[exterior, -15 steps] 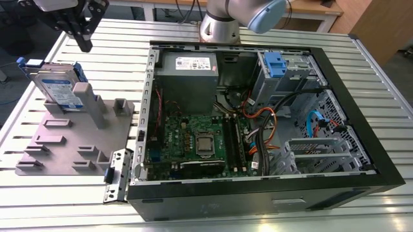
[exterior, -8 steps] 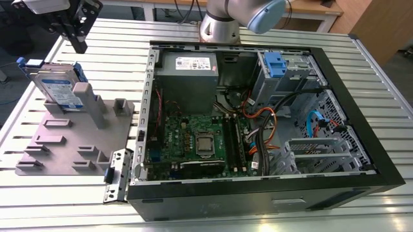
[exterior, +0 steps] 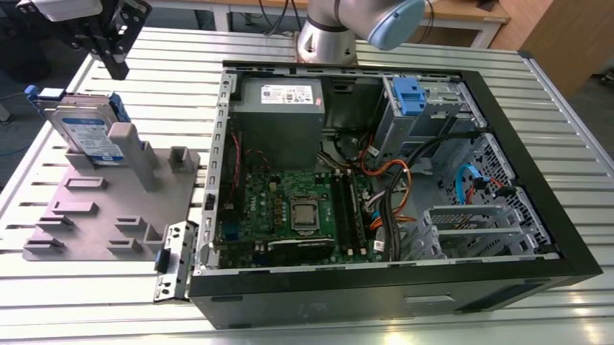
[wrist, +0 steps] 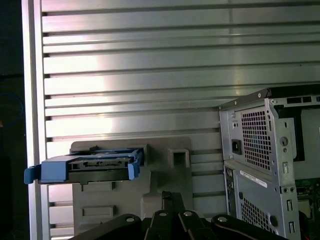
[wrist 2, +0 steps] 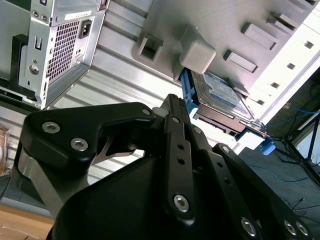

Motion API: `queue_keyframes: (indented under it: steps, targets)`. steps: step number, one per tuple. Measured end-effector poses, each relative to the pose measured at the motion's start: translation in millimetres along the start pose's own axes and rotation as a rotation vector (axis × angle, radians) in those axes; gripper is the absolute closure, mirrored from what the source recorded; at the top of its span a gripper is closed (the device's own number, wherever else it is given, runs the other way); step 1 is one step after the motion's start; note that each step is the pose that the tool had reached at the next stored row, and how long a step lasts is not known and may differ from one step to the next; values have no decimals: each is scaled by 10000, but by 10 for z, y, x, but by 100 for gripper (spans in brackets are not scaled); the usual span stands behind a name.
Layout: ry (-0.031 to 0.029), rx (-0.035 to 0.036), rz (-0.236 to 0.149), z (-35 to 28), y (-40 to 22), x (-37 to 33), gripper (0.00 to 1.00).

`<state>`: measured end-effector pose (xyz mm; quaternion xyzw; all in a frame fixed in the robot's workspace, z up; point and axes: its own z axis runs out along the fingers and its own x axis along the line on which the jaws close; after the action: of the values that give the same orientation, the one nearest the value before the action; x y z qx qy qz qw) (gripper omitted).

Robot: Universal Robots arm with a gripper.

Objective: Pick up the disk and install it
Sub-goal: 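Reach for the disk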

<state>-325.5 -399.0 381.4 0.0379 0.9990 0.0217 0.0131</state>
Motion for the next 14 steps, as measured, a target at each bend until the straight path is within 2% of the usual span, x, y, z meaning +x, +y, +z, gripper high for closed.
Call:
queue_keyframes:
  steps: [14]
  targets:
    - [-3, -3, 0, 13, -1, 5, 89]
